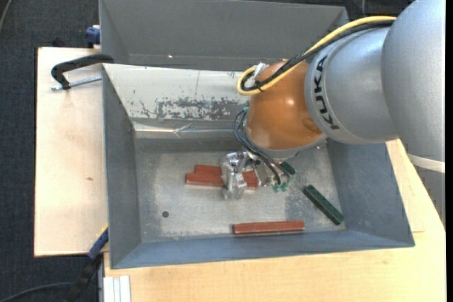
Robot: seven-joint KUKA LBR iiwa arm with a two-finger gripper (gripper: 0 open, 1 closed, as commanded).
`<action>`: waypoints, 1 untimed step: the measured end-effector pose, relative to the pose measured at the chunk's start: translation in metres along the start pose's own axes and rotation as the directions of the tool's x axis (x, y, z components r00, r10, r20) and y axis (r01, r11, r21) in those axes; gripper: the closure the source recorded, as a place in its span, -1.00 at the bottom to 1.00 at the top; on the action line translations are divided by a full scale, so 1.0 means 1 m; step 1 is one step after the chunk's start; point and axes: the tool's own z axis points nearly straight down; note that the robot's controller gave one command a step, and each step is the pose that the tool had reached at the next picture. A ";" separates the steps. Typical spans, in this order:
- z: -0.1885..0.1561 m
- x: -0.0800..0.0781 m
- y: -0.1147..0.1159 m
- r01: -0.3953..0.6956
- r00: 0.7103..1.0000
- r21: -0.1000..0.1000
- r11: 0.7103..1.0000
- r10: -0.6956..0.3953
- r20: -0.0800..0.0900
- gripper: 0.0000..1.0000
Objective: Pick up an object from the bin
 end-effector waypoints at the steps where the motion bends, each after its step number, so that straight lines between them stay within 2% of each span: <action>1: 0.003 0.003 0.000 0.000 1.000 0.000 1.000 0.000 -0.011 -1.00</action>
Offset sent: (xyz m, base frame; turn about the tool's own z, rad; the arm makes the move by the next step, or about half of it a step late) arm 0.0000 0.0000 0.0000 0.0000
